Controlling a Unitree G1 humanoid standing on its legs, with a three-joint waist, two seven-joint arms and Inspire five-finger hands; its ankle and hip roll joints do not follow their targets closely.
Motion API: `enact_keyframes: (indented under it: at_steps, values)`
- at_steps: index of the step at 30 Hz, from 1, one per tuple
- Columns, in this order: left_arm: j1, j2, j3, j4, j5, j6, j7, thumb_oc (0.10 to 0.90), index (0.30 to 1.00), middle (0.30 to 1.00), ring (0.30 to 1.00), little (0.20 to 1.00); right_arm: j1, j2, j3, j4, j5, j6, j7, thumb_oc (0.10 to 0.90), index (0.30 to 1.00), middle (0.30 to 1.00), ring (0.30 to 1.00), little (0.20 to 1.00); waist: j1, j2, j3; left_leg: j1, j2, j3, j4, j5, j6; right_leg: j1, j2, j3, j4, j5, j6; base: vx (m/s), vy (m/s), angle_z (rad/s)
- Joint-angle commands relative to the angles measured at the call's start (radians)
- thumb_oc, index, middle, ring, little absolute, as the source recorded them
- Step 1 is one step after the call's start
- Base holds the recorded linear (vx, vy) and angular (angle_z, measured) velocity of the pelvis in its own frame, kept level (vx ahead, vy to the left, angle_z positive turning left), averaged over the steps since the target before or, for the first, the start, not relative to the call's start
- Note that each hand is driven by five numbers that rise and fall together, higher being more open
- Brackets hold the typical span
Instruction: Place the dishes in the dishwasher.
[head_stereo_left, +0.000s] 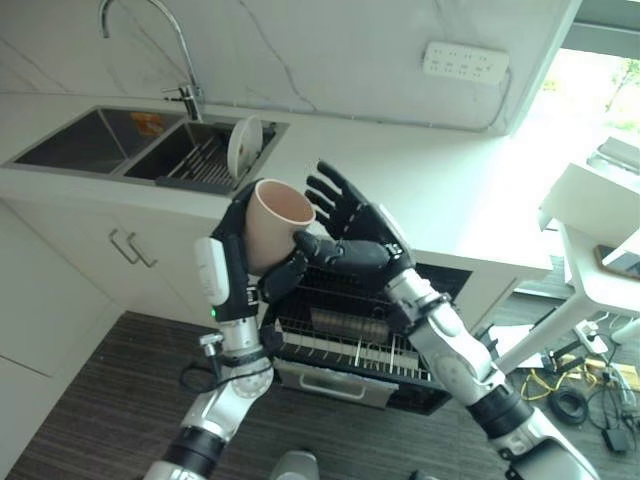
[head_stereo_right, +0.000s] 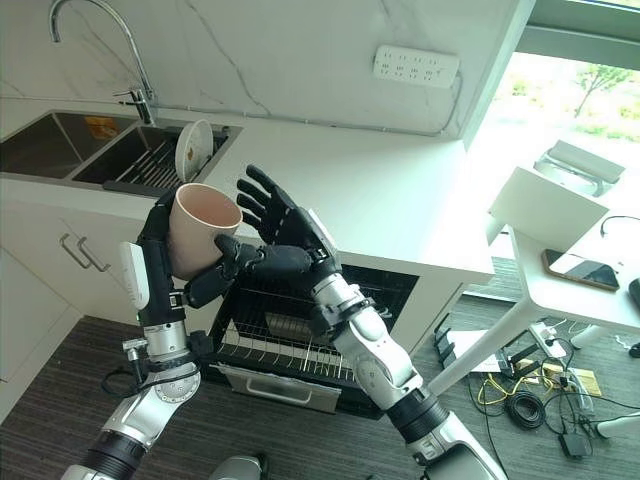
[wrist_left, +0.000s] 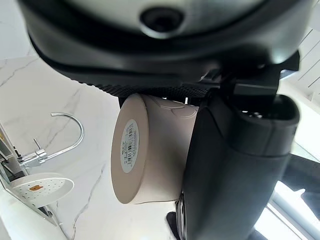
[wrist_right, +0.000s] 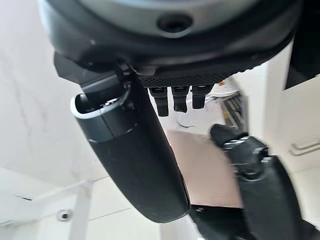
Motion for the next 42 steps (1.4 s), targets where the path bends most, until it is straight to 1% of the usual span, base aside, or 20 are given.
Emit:
enact_keyframes:
  at_steps: [1, 2, 3, 4, 6, 7, 10, 15, 19, 21, 22, 30, 36, 40, 41, 42]
  values:
    - [-0.126, 0.041, -0.007, -0.05, 0.035, -0.091, 0.042, 0.4, 0.3, 0.3, 0.3, 0.3, -0.136, 0.04, -0.047, -0.057, 0.035, -0.061, 0.048, 0.8, 0.9, 0.9, 0.9, 0.9, 0.011, -0.016, -0.041, 0.028, 0.008, 0.016, 0.005, -0.132, 0.02, 0.026, -0.006, 0.033, 0.037, -0.157, 0.03, 0.0, 0.0, 0.0]
    - [-0.127, 0.043, -0.008, -0.051, 0.03, -0.09, 0.039, 0.4, 0.3, 0.3, 0.3, 0.3, -0.14, 0.039, -0.045, -0.055, 0.047, -0.049, 0.06, 0.8, 0.9, 0.9, 0.9, 0.9, 0.011, -0.016, -0.041, 0.028, 0.008, 0.015, 0.005, -0.132, 0.02, 0.027, -0.005, 0.034, 0.037, -0.157, 0.03, 0.0, 0.0, 0.0]
    - [-0.129, 0.044, -0.009, -0.051, 0.024, -0.086, 0.035, 0.4, 0.3, 0.3, 0.3, 0.3, -0.146, 0.038, -0.041, -0.055, 0.055, -0.027, 0.094, 0.8, 0.9, 0.9, 0.9, 0.9, 0.012, -0.017, -0.04, 0.028, 0.007, 0.013, 0.005, -0.131, 0.02, 0.026, -0.004, 0.035, 0.037, -0.157, 0.03, 0.0, 0.0, 0.0]
    - [-0.13, 0.045, -0.007, -0.048, 0.021, -0.09, 0.031, 0.4, 0.3, 0.3, 0.3, 0.3, -0.147, 0.031, -0.038, -0.064, 0.054, 0.008, 0.146, 0.8, 0.9, 0.9, 0.9, 0.9, 0.011, -0.019, -0.04, 0.027, 0.007, 0.012, 0.005, -0.131, 0.02, 0.026, -0.004, 0.036, 0.037, -0.157, 0.031, 0.0, 0.0, 0.0]
    - [-0.132, 0.046, -0.007, -0.05, 0.02, -0.09, 0.024, 0.4, 0.3, 0.3, 0.3, 0.3, -0.148, 0.023, -0.028, -0.073, 0.061, 0.029, 0.169, 0.8, 0.9, 0.9, 0.9, 0.9, 0.012, -0.022, -0.04, 0.027, 0.007, 0.012, 0.005, -0.131, 0.02, 0.025, -0.005, 0.035, 0.037, -0.156, 0.032, 0.0, 0.0, 0.0]
    - [-0.133, 0.046, -0.012, -0.048, 0.021, -0.092, 0.019, 0.4, 0.3, 0.3, 0.3, 0.3, -0.159, 0.018, -0.016, -0.067, 0.094, 0.033, 0.183, 0.8, 0.9, 0.9, 0.9, 0.9, 0.017, -0.026, -0.041, 0.025, 0.007, 0.01, 0.005, -0.13, 0.02, 0.024, -0.005, 0.034, 0.037, -0.154, 0.033, 0.01, -0.031, 0.02]
    - [-0.138, 0.044, -0.02, -0.042, 0.021, -0.093, 0.016, 0.4, 0.3, 0.3, 0.3, 0.3, -0.173, 0.022, -0.006, -0.055, 0.118, 0.033, 0.193, 0.8, 0.9, 0.9, 0.9, 0.9, 0.021, -0.029, -0.04, 0.024, 0.008, 0.007, 0.005, -0.128, 0.018, 0.024, -0.004, 0.033, 0.037, -0.152, 0.033, 0.01, -0.023, 0.04]
    - [-0.145, 0.035, -0.032, -0.033, 0.018, -0.09, 0.022, 0.4, 0.3, 0.3, 0.3, 0.3, -0.197, 0.037, 0.003, -0.052, 0.121, 0.021, 0.184, 0.8, 0.9, 0.9, 0.9, 0.9, 0.025, -0.031, -0.04, 0.022, 0.006, 0.001, 0.005, -0.127, 0.018, 0.023, -0.005, 0.032, 0.037, -0.149, 0.034, 0.0, -0.008, 0.04]
    - [-0.15, 0.028, -0.038, -0.032, -0.003, -0.089, 0.006, 0.4, 0.3, 0.3, 0.3, 0.3, -0.229, 0.059, 0.007, -0.06, 0.125, 0.034, 0.138, 0.8, 0.9, 0.9, 0.9, 0.9, 0.032, -0.031, -0.036, 0.022, 0.004, -0.004, 0.005, -0.126, 0.02, 0.023, -0.006, 0.033, 0.037, -0.147, 0.032, 0.01, 0.0, 0.04]
    - [-0.153, 0.021, -0.049, -0.031, -0.008, -0.086, -0.002, 0.4, 0.3, 0.3, 0.3, 0.3, -0.248, 0.073, 0.015, -0.053, 0.143, 0.03, 0.109, 0.8, 0.9, 0.9, 0.9, 0.9, 0.038, -0.032, -0.035, 0.023, 0.003, -0.004, 0.005, -0.126, 0.02, 0.025, -0.007, 0.032, 0.037, -0.147, 0.032, 0.0, 0.0, 0.0]
    - [-0.155, 0.014, -0.06, -0.024, -0.01, -0.084, -0.005, 0.4, 0.3, 0.3, 0.3, 0.3, -0.26, 0.089, 0.018, -0.044, 0.158, 0.021, 0.092, 0.8, 0.9, 0.9, 0.9, 0.9, 0.041, -0.033, -0.035, 0.022, 0.002, -0.006, 0.005, -0.125, 0.021, 0.024, -0.007, 0.032, 0.037, -0.146, 0.032, 0.0, 0.0, 0.0]
    - [-0.158, 0.001, -0.083, -0.004, -0.02, -0.088, -0.004, 0.4, 0.3, 0.3, 0.3, 0.3, -0.297, 0.131, 0.019, -0.032, 0.158, -0.036, 0.011, 0.8, 0.9, 0.9, 0.9, 0.9, 0.053, -0.032, -0.03, 0.019, 0.0, -0.007, 0.005, -0.125, 0.023, 0.022, -0.01, 0.03, 0.037, -0.143, 0.03, 0.0, 0.0, 0.0]
    - [-0.155, -0.002, -0.096, -0.002, -0.019, -0.085, 0.002, 0.4, 0.3, 0.3, 0.3, 0.3, -0.304, 0.154, 0.021, -0.031, 0.203, -0.065, -0.043, 0.8, 0.9, 0.9, 0.9, 0.9, 0.06, -0.032, -0.027, 0.02, -0.002, -0.01, 0.005, -0.125, 0.024, 0.024, -0.012, 0.027, 0.037, -0.142, 0.029, 0.0, 0.0, 0.0]
    - [-0.159, -0.007, -0.114, -0.002, 0.02, -0.068, 0.027, 0.4, 0.3, 0.3, 0.3, 0.3, -0.315, 0.177, 0.031, -0.023, 0.189, -0.082, -0.081, 0.8, 0.9, 0.9, 0.9, 0.9, 0.063, -0.03, -0.024, 0.02, -0.003, -0.009, 0.005, -0.125, 0.025, 0.024, -0.014, 0.026, 0.037, -0.14, 0.029, 0.01, 0.01, 0.03]
    - [-0.162, -0.007, -0.117, -0.002, 0.034, -0.052, 0.052, 0.4, 0.3, 0.3, 0.3, 0.3, -0.317, 0.18, 0.032, -0.026, 0.181, -0.082, -0.093, 0.8, 0.9, 0.9, 0.9, 0.9, 0.063, -0.031, -0.025, 0.02, -0.003, -0.009, 0.005, -0.126, 0.026, 0.023, -0.014, 0.027, 0.037, -0.14, 0.029, 0.02, 0.015, 0.04]
    - [-0.175, -0.011, -0.131, 0.003, 0.048, -0.034, 0.069, 0.4, 0.3, 0.3, 0.3, 0.3, -0.331, 0.185, 0.04, -0.031, 0.178, -0.082, -0.128, 0.8, 0.9, 0.9, 0.9, 0.9, 0.063, -0.031, -0.024, 0.021, -0.004, -0.009, 0.005, -0.126, 0.027, 0.022, -0.014, 0.03, 0.037, -0.139, 0.029, 0.02, 0.015, 0.03]
